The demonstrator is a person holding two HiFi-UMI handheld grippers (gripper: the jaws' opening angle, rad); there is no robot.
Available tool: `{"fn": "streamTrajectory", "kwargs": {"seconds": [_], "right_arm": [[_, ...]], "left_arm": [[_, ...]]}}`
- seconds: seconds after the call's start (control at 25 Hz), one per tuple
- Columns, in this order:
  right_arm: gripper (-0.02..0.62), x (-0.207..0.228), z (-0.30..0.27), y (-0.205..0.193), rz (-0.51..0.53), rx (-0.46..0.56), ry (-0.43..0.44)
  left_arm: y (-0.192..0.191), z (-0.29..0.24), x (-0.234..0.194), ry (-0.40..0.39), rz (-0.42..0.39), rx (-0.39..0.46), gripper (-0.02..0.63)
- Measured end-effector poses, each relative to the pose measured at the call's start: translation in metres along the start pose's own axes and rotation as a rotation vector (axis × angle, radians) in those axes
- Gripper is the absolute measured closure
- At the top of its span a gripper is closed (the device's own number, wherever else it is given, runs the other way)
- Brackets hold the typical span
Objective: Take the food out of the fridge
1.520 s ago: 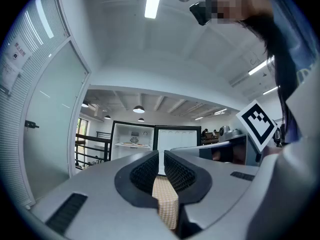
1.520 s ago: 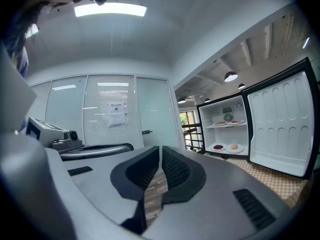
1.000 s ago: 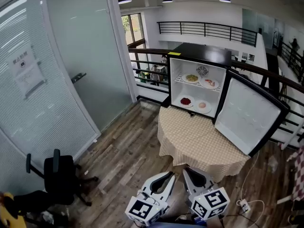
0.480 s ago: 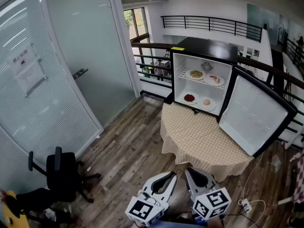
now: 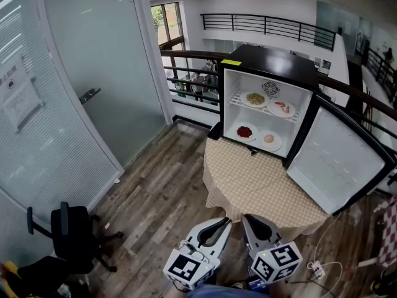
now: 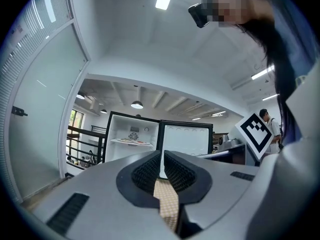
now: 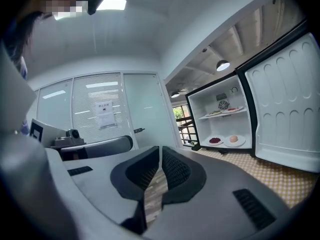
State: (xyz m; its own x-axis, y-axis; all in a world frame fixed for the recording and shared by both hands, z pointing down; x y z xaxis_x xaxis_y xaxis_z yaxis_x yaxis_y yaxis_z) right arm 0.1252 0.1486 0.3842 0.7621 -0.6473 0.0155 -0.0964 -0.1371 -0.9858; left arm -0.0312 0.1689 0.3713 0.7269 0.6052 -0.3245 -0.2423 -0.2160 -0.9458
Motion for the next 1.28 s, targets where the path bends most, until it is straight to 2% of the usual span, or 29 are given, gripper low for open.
{"fn": "streamTrajectory", "kwargs": {"seconds": [0.16,0.32,0.52,0.8,1.08,1.28], "right_arm": [[0.565,0.013,-0.044,0.011,-0.010,-0.013,-0.027],[0.565,0.021,-0.085,0.023,-0.045,-0.026,-0.060],[0.565,0.030,-0.129,0.025,-0.064,-0.042,-0.075],[0.565,0.038,-0.178,0.029,-0.107,-0.046,-0.141],[0.565,0.042,-0.205,0.030,-0.132,-0.053,-0.220],[0.565,0.046,-0.209,0.023,-0.157,-0.088,-0.258]], "left_arm": [[0.021,-0.024,-0.043,-0.016,-0.021,0.008,0.574],[0.040,-0.040,-0.084,-0.034,-0.007,0.008,0.574],[0.053,-0.060,-0.128,-0.063,-0.001,0.002,0.574],[0.070,-0.084,-0.181,-0.131,-0.032,-0.021,0.574],[0.078,-0.102,-0.218,-0.172,-0.015,-0.064,0.574],[0.070,-0.109,-0.227,-0.196,0.009,-0.098,0.574]]}}
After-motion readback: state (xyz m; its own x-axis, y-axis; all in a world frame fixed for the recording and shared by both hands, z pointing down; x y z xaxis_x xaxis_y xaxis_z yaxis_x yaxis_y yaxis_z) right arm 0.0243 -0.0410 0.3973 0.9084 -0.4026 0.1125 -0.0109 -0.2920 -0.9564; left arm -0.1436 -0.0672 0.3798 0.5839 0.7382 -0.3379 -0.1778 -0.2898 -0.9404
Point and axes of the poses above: the fingertips, and each gripper's own axes: z backward along the fingers, x to its right, y out of its top, the point moved 9 cm from there along z, backward along the fingers, and after that the axes turned 15 degrees about z, right-handed, at the moved point
